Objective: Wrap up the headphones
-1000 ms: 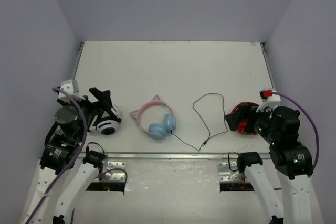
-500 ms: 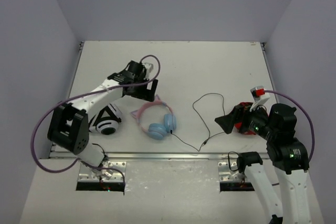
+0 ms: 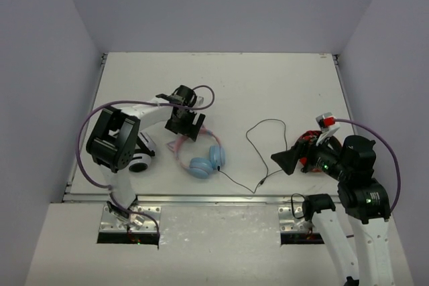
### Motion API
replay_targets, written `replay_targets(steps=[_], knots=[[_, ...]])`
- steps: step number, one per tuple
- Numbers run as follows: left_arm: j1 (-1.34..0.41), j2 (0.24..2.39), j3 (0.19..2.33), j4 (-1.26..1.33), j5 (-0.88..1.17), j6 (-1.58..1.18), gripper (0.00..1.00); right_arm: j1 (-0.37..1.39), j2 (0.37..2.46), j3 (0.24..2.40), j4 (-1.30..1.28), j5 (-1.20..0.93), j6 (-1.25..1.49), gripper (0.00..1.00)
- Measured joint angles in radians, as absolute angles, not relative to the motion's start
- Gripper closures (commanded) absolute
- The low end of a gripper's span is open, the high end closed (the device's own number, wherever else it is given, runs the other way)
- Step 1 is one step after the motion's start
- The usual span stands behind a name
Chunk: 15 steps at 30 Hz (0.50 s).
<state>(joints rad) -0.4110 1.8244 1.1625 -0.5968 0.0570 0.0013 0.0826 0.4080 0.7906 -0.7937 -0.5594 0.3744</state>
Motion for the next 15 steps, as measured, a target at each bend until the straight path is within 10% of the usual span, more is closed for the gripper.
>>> replay_targets(steps=[4, 10, 15], knots=[[-0.411, 1.867, 1.179, -0.557, 0.076, 0.017, 0.4, 0.083, 0.4, 0.791, -0.793, -0.561, 0.374, 0.01], [-0.411, 1.873, 1.169, -0.529, 0.078, 0.042, 0.97, 0.083, 0.397, 0.791, -0.794, -0.534, 0.369, 0.01], [-0.411, 1.828, 1.126, -0.506, 0.034, -0.012, 1.0, 0.083, 0.397, 0.791, -0.794, -0.527, 0.369, 0.01]])
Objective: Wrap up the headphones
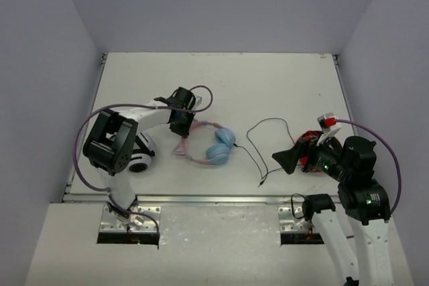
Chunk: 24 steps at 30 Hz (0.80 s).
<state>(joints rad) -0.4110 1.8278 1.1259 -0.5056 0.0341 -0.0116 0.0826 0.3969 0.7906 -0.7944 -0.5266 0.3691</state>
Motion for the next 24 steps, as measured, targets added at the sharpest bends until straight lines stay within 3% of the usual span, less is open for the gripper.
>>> replay_targets(steps=[3, 8, 14, 19, 24], knots=[[-0.412, 1.743, 1.108, -0.545, -0.019, -0.025, 1.0, 0.083, 0.393, 0.791, -0.794, -0.525, 0.369, 0.01], [-0.438, 1.428, 1.095, -0.629, -0.154, -0.038, 1.0, 0.083, 0.365, 0.736, -0.715, -0.569, 0.398, 0.01], [-0.496, 1.118, 1.213, -0.77, -0.287, -0.104, 1.0, 0.083, 0.36, 0.499, -0.361, -0.745, 0.542, 0.01], [-0.496, 0.989, 1.329, -0.884, -0.302, -0.154, 1.0, 0.107, 0.588, 0.503, -0.186, -0.764, 0.544, 0.01], [-0.496, 0.978, 1.431, -0.957, -0.296, -0.204, 1.0, 0.29, 0.753, 0.561, -0.107, -0.696, 0.461, 0.01]])
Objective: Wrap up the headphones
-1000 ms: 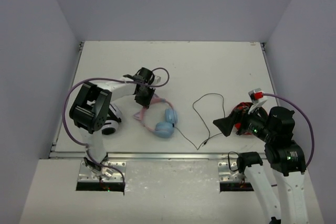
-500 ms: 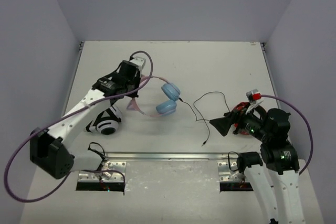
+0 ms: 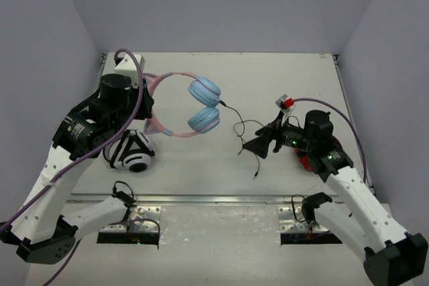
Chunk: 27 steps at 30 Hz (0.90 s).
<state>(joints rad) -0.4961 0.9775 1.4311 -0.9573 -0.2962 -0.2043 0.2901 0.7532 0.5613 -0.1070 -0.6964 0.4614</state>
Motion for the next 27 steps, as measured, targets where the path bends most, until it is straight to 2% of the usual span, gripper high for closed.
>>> replay_targets(steps=[4, 6, 8, 9, 10, 14, 15, 17, 18, 24, 27], knots=[[-0.496, 0.991, 1.442, -0.992, -0.282, -0.242, 1.0, 0.41, 0.848, 0.604, -0.048, -0.638, 0.385, 0.01], [-0.496, 1.0, 1.446, -1.007, -0.271, -0.254, 1.0, 0.43, 0.885, 0.606, -0.016, -0.612, 0.348, 0.06], [-0.496, 1.009, 1.467, -1.029, -0.266, -0.27, 1.0, 0.434, 0.932, 0.609, 0.015, -0.598, 0.31, 0.24], [-0.496, 1.01, 1.477, -1.036, -0.265, -0.276, 1.0, 0.434, 0.954, 0.611, 0.025, -0.596, 0.301, 0.25], [-0.496, 1.01, 1.494, -1.045, -0.265, -0.287, 1.0, 0.434, 0.979, 0.612, 0.038, -0.603, 0.294, 0.35], [-0.496, 0.989, 1.553, -1.04, -0.268, -0.329, 1.0, 0.446, 1.04, 0.595, 0.139, -0.638, 0.279, 0.56], [-0.496, 0.98, 1.56, -1.034, -0.268, -0.339, 1.0, 0.449, 1.044, 0.582, 0.169, -0.648, 0.282, 0.67], [-0.496, 0.957, 1.564, -1.022, -0.27, -0.359, 1.0, 0.454, 1.051, 0.552, 0.24, -0.671, 0.289, 0.82], [-0.496, 0.946, 1.564, -1.019, -0.272, -0.369, 1.0, 0.455, 1.055, 0.54, 0.267, -0.682, 0.292, 0.98], [-0.496, 0.914, 1.532, -0.991, -0.347, -0.386, 1.0, 0.458, 0.995, 0.467, 0.321, -0.606, 0.314, 0.99], [-0.496, 0.9, 1.425, -0.913, -0.446, -0.341, 1.0, 0.461, 0.841, 0.432, 0.232, -0.416, 0.312, 0.99]])
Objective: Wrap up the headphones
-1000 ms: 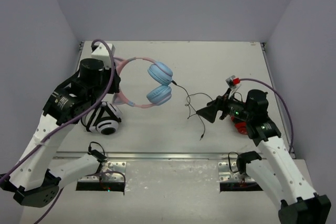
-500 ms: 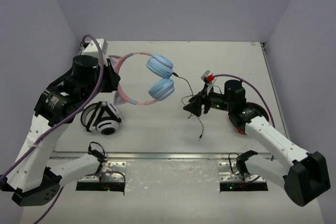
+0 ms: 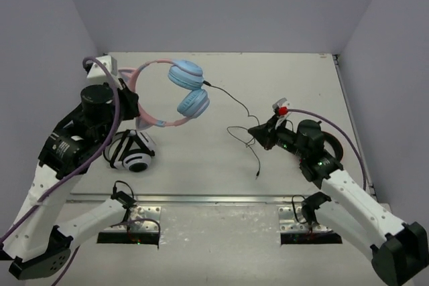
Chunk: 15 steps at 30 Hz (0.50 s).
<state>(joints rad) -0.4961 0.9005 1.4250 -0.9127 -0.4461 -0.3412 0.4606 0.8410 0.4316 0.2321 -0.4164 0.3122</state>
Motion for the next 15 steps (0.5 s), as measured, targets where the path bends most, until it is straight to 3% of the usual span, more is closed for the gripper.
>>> replay_targets(steps=[6, 11, 15], knots=[[-0.496, 0.966, 1.175, -0.794, -0.516, -0.226, 1.0, 0.46, 0.644, 0.592, -0.022, -0.114, 0.224, 0.99], [-0.545, 1.121, 1.066, -0.744, -0.42, -0.125, 1.0, 0.46, 0.729, 0.91, -0.192, -0.123, 0.117, 0.99], [-0.734, 1.177, 1.059, -0.694, -0.408, -0.057, 1.0, 0.461, 0.846, 1.058, -0.305, -0.208, 0.052, 0.99]])
